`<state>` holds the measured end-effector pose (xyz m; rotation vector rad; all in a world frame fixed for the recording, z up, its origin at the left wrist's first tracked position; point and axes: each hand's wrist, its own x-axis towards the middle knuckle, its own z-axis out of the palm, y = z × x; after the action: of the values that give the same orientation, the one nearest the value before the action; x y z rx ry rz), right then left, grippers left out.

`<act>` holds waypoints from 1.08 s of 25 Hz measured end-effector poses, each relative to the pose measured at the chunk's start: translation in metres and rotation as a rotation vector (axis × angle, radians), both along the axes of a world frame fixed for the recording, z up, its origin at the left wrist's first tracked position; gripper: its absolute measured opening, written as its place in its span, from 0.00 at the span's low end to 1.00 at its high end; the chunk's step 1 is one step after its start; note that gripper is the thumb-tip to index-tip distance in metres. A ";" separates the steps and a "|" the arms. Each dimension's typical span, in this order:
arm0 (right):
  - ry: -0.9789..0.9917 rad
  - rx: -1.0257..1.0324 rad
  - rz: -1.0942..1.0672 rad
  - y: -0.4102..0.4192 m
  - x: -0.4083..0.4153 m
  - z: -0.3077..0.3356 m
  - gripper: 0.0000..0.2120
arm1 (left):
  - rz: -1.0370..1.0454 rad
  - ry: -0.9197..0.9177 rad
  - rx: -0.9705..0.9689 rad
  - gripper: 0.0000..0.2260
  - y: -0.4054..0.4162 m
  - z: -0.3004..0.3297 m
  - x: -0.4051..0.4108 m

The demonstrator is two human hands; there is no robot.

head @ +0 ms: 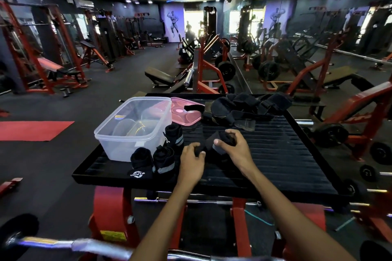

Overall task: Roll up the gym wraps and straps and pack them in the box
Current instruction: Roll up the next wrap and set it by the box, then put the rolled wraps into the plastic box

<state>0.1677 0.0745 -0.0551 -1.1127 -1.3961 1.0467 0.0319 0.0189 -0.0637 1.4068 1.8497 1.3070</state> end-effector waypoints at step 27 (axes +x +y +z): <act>-0.408 0.360 0.556 -0.045 -0.085 0.007 0.32 | 0.422 0.182 0.068 0.30 -0.090 0.013 -0.099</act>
<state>0.0831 0.0292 -0.0486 -0.7025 -2.2071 0.9116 -0.0671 -0.0708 -0.0504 1.2447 2.3377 1.4895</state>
